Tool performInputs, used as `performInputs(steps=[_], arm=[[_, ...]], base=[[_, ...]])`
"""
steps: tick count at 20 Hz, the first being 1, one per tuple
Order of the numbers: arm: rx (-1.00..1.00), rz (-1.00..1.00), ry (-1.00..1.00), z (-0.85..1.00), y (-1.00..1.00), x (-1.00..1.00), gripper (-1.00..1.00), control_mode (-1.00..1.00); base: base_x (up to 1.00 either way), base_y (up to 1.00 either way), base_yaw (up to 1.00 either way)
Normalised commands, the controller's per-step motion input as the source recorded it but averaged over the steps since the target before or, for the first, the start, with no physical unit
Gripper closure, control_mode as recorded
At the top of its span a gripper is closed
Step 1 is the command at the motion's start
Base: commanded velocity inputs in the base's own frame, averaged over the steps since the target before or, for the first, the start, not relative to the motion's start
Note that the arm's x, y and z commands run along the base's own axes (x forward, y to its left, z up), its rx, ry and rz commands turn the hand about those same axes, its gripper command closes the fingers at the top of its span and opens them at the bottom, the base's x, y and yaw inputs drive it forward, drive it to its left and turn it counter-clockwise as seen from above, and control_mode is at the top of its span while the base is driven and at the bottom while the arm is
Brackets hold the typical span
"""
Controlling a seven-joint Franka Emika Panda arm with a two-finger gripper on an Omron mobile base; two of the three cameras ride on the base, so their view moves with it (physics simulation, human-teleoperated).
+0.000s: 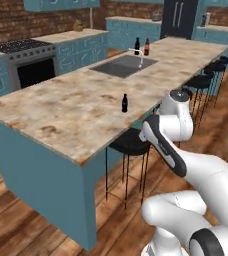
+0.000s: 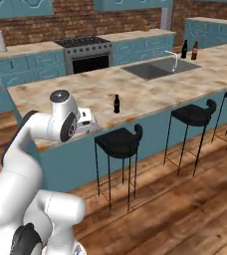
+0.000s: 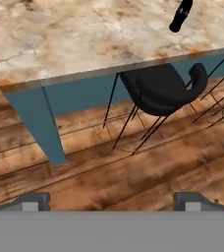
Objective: Place the large bottle from the dining counter next to the other large bottle outside the sink, and place the small bottle from the dining counter next to the other small bottle inside the sink.
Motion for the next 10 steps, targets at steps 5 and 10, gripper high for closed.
performInputs(steps=[5, 10], arm=[[0.0, 0.0, 0.0, 0.0, 0.0, 0.0, -1.0, 1.0], [0.0, 0.0, 0.0, 0.0, 0.0, 0.0, -1.0, 1.0]], base=[[0.29, -0.71, 0.7], [0.14, -0.87, 0.62]])
